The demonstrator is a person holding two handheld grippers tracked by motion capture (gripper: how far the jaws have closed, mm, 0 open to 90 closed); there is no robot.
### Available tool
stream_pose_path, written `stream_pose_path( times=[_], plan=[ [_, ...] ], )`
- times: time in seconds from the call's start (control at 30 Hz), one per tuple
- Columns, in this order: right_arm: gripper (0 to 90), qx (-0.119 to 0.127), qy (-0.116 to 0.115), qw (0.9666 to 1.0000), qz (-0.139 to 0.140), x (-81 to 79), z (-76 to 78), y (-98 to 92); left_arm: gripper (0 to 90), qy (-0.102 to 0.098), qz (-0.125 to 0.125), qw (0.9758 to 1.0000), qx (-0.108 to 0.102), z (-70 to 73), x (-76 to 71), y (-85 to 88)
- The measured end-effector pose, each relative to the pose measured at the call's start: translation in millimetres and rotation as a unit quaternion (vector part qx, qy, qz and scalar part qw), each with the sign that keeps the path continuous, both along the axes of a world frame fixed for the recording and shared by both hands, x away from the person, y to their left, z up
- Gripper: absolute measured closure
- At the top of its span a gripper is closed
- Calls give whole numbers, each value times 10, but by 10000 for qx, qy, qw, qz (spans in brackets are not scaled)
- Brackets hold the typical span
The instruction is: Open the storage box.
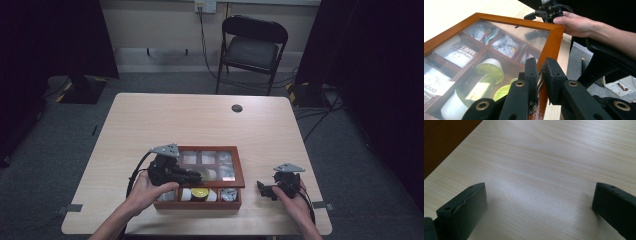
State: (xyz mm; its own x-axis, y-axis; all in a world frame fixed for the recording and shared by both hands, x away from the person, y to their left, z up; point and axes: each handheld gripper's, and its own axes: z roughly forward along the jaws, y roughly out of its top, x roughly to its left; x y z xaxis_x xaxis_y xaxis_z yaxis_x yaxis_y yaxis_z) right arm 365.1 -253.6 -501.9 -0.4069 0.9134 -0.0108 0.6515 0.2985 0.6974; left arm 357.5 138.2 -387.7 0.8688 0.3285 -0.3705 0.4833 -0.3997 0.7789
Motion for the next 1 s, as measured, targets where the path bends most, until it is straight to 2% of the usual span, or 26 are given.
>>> stream_pose_path(
  times=[0.27, 0.33, 0.5, 0.57, 0.8, 1.0],
  plan=[
    [0, -1, -1, 10000, 1, 0, 0, 0, 807, 5, -18, 10000, -16, 55, 36, 5],
    [0, -1, -1, 10000, 0, 0, 0, 0, 806, 47, 23, 10000, -79, 63, 49, 16],
    [0, -1, -1, 10000, 0, 0, 0, 0, 806, 3, 10, 10000, -38, 103, 63, 9],
    [0, -1, 0, 10000, 0, 0, 0, 0, 806, 5, 28, 9999, -105, 131, 87, 21],
    [0, 0, 0, 10000, 0, 1, 0, 0, 806, 91, 76, 9998, -129, 154, 108, 23],
    [0, 6, -1, 10000, -9, 1, 0, 2, 806, -5, 64, 10000, -58, 204, 122, 13]
  ],
)
